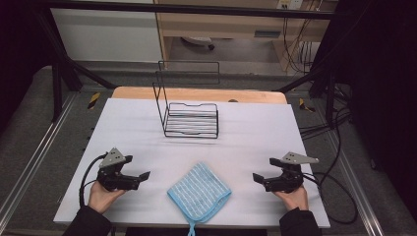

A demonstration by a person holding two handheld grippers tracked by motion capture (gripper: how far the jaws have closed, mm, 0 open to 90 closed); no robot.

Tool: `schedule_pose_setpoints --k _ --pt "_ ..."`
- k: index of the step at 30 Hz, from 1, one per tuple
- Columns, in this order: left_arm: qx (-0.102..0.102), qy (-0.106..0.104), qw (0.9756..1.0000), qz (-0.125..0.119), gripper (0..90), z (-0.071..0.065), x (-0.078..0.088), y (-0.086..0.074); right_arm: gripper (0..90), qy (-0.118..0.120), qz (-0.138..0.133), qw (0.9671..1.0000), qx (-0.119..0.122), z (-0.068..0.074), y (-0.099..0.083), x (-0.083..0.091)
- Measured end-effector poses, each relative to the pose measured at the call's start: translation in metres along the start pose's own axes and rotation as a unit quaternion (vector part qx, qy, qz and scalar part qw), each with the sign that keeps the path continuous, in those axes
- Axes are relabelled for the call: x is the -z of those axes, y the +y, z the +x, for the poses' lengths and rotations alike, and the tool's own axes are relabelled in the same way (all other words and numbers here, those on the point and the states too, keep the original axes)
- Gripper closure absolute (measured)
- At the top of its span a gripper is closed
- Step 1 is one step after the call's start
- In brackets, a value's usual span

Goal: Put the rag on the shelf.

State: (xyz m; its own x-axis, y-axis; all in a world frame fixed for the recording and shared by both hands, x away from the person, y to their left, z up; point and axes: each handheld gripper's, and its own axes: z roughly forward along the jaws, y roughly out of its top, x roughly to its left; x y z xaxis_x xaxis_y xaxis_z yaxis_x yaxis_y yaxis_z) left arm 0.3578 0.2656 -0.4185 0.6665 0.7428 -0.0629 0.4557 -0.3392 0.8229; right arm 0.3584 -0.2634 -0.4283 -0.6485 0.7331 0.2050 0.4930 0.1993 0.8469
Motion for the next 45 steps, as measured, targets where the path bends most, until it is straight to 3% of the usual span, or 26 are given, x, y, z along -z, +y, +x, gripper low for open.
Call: schedule_pose_setpoints --k 10,12,21,29,30,33,38,45 --pt "-0.002 -0.019 0.9997 0.015 11.5 -0.02 -0.013 0.006 2.2 0.017 0.02 0.9994 0.021 0.021 0.005 -0.018" --pt "-0.001 -0.026 0.9995 0.016 15.1 -0.025 -0.015 0.007 2.8 0.019 0.025 0.999 0.03 0.029 0.007 -0.024" --pt "-0.009 -0.043 0.9979 0.048 26.7 -0.051 -0.028 0.011 4.8 0.034 0.034 0.9984 0.029 0.052 0.01 -0.04" --pt "-0.009 -0.06 0.9954 0.073 39.8 -0.074 -0.04 0.012 6.8 0.038 0.046 0.9975 0.038 0.068 0.01 -0.051" --pt "-0.009 -0.059 0.9951 0.079 46.7 -0.077 -0.042 0.011 8.3 0.04 0.052 0.9972 0.035 0.072 0.009 -0.055" --pt "-0.013 -0.06 0.9935 0.096 55.0 -0.084 -0.047 0.01 12.1 0.025 0.067 0.9964 0.045 0.079 0.008 -0.061" --pt "0.0 -0.074 0.9912 0.11 68.2 -0.086 -0.051 0.007 21.7 0.031 0.083 0.9948 0.05 0.086 0.005 -0.067" --pt "0.011 -0.072 0.9898 0.122 73.4 -0.089 -0.053 0.005 35.6 0.029 0.103 0.9935 0.038 0.089 -0.001 -0.071"
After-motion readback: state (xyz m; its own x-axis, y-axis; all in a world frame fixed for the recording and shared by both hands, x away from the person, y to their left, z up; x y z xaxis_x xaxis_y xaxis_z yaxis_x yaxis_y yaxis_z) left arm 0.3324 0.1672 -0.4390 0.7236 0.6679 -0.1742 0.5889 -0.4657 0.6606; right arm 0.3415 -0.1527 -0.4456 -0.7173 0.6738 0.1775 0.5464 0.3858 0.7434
